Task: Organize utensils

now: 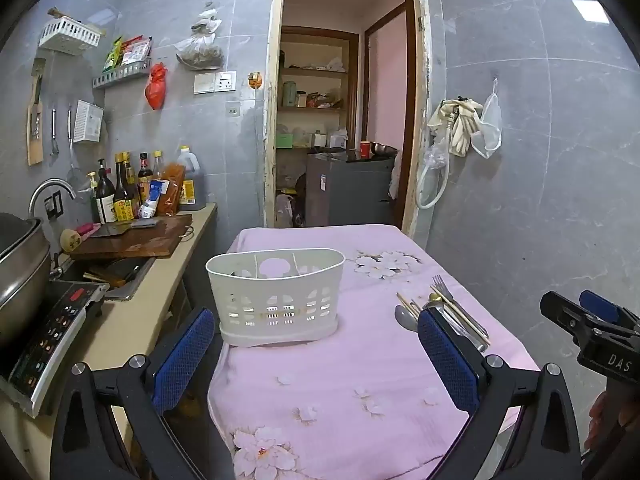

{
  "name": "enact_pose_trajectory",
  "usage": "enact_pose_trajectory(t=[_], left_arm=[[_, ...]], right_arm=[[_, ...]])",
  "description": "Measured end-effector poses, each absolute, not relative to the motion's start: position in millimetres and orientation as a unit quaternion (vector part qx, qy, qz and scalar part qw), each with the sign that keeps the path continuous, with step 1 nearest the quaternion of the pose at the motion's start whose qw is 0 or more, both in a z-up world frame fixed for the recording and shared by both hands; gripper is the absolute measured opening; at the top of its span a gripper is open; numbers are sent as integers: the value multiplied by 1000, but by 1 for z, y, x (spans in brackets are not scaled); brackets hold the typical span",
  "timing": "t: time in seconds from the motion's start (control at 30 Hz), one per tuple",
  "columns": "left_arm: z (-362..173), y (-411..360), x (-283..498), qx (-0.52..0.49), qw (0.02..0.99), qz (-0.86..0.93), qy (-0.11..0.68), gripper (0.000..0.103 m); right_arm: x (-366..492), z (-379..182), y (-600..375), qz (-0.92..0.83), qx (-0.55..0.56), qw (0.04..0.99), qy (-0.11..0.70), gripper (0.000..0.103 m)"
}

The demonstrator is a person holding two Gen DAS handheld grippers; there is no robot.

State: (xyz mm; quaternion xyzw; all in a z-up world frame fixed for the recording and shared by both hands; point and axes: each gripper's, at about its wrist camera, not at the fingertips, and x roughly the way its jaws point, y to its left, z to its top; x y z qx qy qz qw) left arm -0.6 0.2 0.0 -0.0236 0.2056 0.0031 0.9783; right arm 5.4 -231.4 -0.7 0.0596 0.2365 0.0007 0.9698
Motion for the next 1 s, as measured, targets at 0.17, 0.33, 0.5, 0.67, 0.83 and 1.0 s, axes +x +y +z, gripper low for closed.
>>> enact_pose_trajectory(t=[0.17, 0.33, 0.5, 0.67, 0.83, 1.0], left_arm=[[0, 0, -2, -23, 977, -1, 210, 102], [-1, 4, 2, -31, 976, 8, 216, 102], [-2, 5, 2, -33, 976, 8, 217, 102], [-2, 4, 3, -33, 976, 7, 217, 102], [-3, 5, 2, -33, 976, 5, 217, 102], [-5, 3, 2, -32, 975, 4, 219, 102]], right_arm=[[5, -1, -231, 0, 60, 970, 237, 102], [4, 0, -231, 0, 60, 970, 237, 102], [-2, -4, -229, -1, 59, 970, 236, 102], [5, -3, -229, 0, 61, 969, 240, 102], [9, -4, -229, -1, 60, 969, 240, 102], [7, -4, -231, -3, 59, 970, 238, 102]])
